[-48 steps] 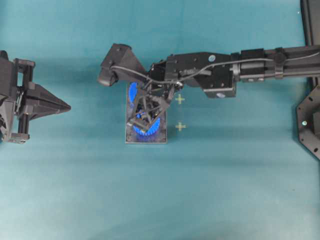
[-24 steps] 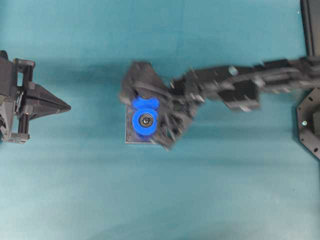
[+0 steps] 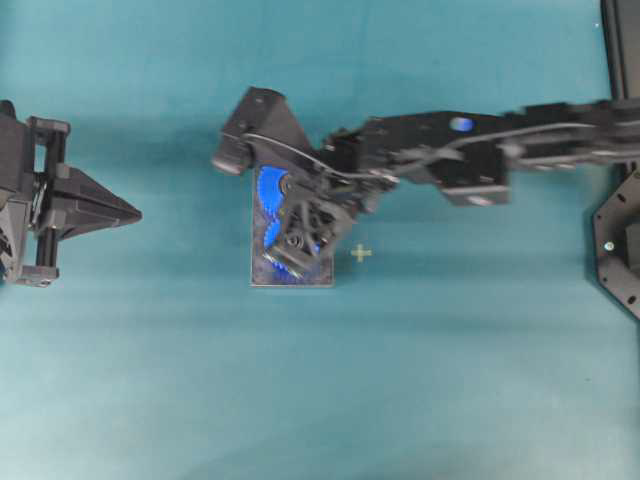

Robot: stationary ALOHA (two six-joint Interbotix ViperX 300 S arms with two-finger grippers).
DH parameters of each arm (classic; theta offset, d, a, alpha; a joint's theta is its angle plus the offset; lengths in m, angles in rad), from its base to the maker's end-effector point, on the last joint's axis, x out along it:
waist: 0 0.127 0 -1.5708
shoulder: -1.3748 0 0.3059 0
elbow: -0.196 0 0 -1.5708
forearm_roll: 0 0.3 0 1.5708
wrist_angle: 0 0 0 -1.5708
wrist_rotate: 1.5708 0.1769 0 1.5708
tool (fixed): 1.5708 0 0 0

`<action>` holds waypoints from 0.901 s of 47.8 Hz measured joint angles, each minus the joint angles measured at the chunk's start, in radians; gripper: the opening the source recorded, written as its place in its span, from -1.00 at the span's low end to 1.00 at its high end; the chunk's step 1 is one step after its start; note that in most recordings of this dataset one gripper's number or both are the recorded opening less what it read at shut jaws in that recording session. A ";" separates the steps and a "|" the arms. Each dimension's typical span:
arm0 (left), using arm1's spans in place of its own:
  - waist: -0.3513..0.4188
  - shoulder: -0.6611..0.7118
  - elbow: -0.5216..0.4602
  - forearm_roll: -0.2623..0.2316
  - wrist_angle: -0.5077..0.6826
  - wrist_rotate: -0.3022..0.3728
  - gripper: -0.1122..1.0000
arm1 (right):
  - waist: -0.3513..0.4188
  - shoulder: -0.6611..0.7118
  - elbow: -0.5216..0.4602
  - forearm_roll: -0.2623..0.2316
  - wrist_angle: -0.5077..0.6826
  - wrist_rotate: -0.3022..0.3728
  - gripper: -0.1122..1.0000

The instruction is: Fit the small gear onto the shaft.

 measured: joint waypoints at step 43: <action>0.000 -0.002 0.000 0.000 0.000 -0.002 -0.80 | 0.084 -0.276 0.287 -0.011 0.057 0.005 -0.84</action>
